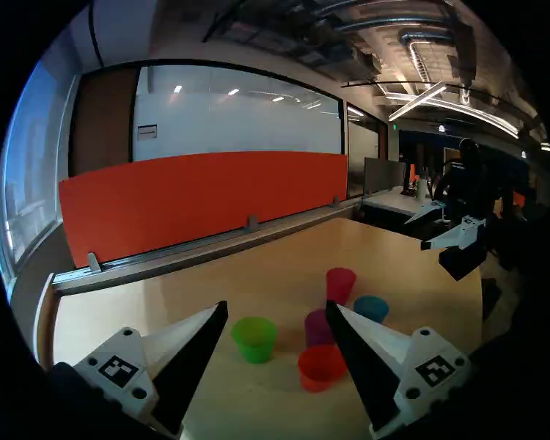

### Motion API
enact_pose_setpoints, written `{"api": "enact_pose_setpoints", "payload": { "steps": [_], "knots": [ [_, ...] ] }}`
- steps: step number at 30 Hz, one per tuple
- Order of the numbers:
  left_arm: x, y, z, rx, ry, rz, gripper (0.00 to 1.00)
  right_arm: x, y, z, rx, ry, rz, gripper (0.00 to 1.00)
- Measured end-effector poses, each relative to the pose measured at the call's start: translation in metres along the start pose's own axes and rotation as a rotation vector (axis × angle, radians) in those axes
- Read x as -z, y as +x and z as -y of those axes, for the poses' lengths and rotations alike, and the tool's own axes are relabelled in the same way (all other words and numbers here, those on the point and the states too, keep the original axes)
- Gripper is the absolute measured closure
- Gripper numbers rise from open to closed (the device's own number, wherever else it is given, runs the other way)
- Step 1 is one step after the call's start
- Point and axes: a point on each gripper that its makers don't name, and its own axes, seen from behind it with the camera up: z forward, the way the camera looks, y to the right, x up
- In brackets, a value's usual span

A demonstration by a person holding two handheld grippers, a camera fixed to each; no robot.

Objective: Pour water

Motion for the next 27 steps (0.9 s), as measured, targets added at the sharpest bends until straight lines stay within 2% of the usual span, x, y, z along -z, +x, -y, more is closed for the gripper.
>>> {"api": "enact_pose_setpoints", "payload": {
  "steps": [17,27],
  "knots": [
    [-0.027,-0.051,0.008,-0.034,0.006,0.108,0.01,-0.026,-0.053,0.007,0.028,0.044,0.104,0.01],
    [-0.044,-0.077,0.012,-0.042,0.004,0.162,0.01,-0.047,-0.092,0.013,0.01,0.065,0.178,0.0]
  ]
}}
